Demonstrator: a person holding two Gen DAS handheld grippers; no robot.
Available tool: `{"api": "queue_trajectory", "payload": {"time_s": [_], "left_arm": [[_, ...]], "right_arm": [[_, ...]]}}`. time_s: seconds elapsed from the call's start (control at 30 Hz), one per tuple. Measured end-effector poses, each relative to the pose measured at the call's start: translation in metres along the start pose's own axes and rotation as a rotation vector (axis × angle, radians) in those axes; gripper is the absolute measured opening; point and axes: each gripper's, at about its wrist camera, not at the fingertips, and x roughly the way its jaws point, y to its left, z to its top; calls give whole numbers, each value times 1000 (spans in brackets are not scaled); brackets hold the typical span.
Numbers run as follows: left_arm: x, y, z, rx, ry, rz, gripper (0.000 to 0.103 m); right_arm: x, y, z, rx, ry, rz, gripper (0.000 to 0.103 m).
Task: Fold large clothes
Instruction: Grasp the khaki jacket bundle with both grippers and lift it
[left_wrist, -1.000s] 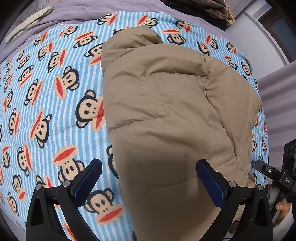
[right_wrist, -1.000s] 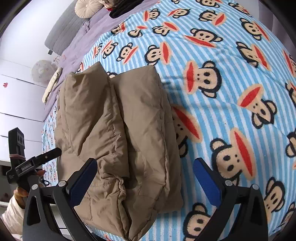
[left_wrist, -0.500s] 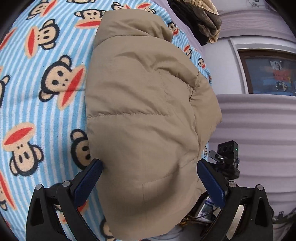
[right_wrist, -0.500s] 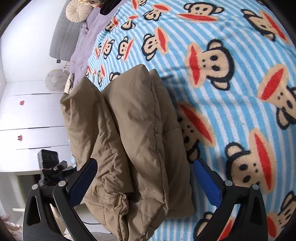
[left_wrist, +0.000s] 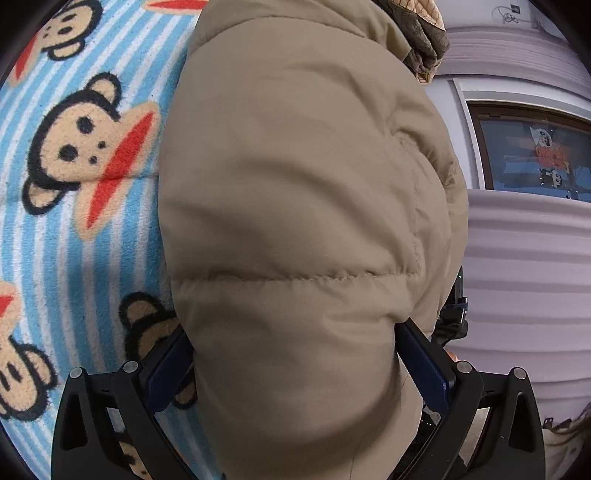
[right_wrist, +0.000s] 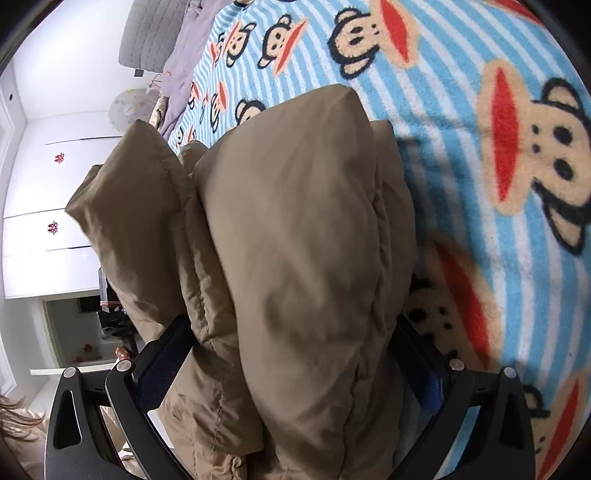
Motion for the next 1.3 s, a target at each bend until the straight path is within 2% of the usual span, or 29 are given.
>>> {"api": "queue_trajectory", "payload": {"time_s": [0.07, 0.17, 0.3, 0.37, 0.4, 0.47, 0.53, 0.63, 0.77, 0.97, 1.07, 1.3], "left_arm": [[6, 3, 1, -10, 3, -9, 103], [17, -1, 1, -5, 16, 16, 103], [23, -22, -1, 39, -4, 112, 103], [23, -33, -5, 79, -22, 158, 97], [22, -38, -7, 91, -32, 175, 95], [19, -47, -11, 110, -48, 197, 86], [16, -58, -16, 141, -60, 220, 83], [9, -76, -17, 185, -78, 244, 81], [-12, -88, -18, 234, -102, 271, 81], [-51, -93, -12, 267, -139, 303, 81], [-72, -86, -10, 266, -155, 315, 81], [-136, -46, 22, 252, -190, 342, 81]], "right_arm": [[8, -1, 4, 13, 2, 23, 103], [16, -5, 8, 41, 0, 47, 103], [18, -11, 8, 103, -25, 60, 103], [19, -13, 6, 135, -28, 65, 101], [18, -13, 4, 140, -28, 69, 97], [13, -11, 1, 134, -36, 81, 78], [9, -5, -3, 127, -51, 91, 68], [1, -1, -10, 127, -72, 107, 60], [-2, 12, -15, 120, -90, 168, 59], [9, 46, -13, 84, -94, 204, 59], [23, 68, -7, 58, -92, 211, 59], [79, 113, 11, 29, -78, 223, 59]]}}
